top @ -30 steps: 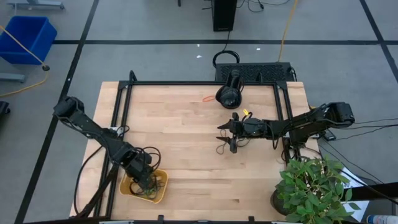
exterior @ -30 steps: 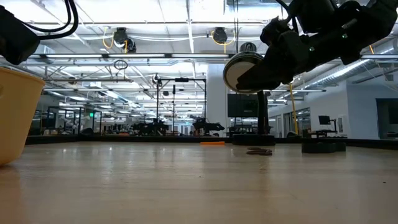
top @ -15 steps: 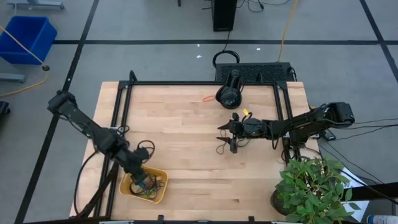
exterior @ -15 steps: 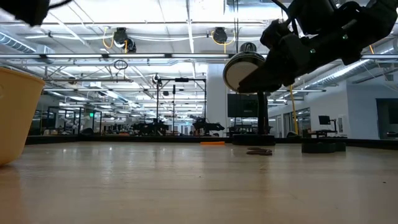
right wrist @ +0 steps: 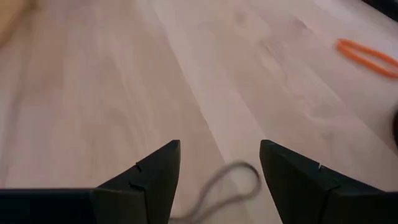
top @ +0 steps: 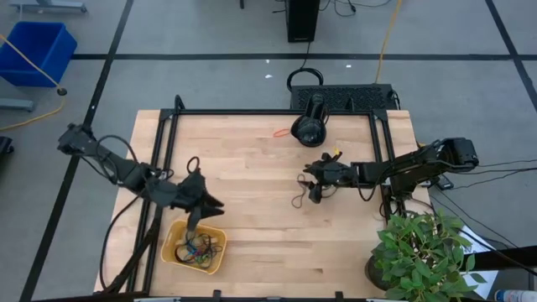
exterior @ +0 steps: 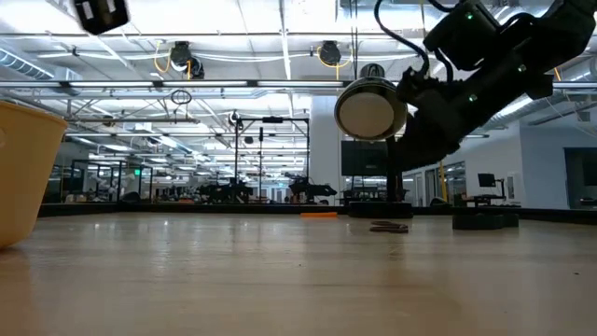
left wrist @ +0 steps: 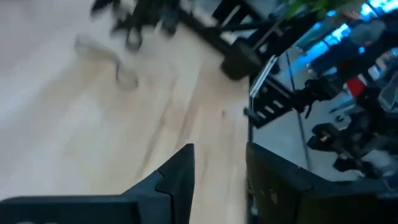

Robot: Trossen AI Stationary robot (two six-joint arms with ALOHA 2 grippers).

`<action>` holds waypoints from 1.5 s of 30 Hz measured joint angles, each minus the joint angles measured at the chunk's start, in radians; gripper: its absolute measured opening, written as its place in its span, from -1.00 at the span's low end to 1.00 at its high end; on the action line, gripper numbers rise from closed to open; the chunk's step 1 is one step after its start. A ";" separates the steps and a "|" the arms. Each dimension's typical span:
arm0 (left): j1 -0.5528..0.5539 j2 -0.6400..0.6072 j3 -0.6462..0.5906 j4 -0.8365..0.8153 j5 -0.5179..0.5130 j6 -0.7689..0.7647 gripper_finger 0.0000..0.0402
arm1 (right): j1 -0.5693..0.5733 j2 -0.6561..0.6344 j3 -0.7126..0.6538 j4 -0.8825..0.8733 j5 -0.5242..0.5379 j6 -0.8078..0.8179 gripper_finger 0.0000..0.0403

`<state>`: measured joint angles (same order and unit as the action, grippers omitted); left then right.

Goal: Pick and place rubber bands into bin
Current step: Put the black rubberband into the yellow bin

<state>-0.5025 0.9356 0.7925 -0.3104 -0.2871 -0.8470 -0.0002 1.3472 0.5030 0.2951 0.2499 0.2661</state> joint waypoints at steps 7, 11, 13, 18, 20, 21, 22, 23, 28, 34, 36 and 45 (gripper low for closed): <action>0.110 0.000 0.000 0.052 -0.003 0.273 -0.26 | 0.002 0.000 0.002 -0.073 0.038 0.014 0.07; 0.179 0.004 0.000 0.053 -0.003 0.318 -0.26 | 0.019 0.000 0.067 -0.276 0.032 -0.025 0.07; 0.210 0.009 0.000 0.051 0.008 0.343 -0.25 | 0.037 0.000 0.126 -0.421 0.007 -0.057 0.07; 0.266 0.026 0.000 0.051 0.059 0.398 -0.26 | 0.091 0.000 0.272 -0.751 0.007 -0.140 0.07; 0.278 0.035 0.000 0.046 0.080 0.413 -0.26 | 0.106 0.000 0.312 -0.847 0.007 -0.187 0.07; 0.284 0.044 0.000 0.054 0.083 0.420 -0.25 | 0.110 0.000 0.320 -0.870 0.007 -0.209 0.07; 0.289 0.053 0.001 0.059 0.085 0.427 -0.26 | 0.112 0.000 0.323 -0.883 0.006 -0.230 0.07; 0.292 0.064 0.001 0.054 0.085 0.431 -0.26 | 0.113 0.000 0.323 -0.894 0.002 -0.250 0.07; 0.294 0.126 0.000 0.051 0.087 0.434 -0.25 | 0.092 0.013 0.304 -0.921 -0.018 -0.329 0.07; 0.294 0.193 0.000 0.055 0.088 0.434 -0.26 | 0.057 0.048 0.267 -0.879 -0.062 -0.342 0.07; 0.294 0.210 0.000 0.052 0.088 0.434 -0.26 | 0.048 0.063 0.247 -0.844 -0.078 -0.343 0.07; 0.294 0.231 0.000 0.081 0.084 0.425 -0.26 | 0.046 0.121 0.204 -0.800 -0.098 -0.360 -0.05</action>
<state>-0.2089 1.1668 0.7925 -0.2290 -0.2028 -0.4221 0.0456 1.4680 0.7075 -0.5050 0.1517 -0.0937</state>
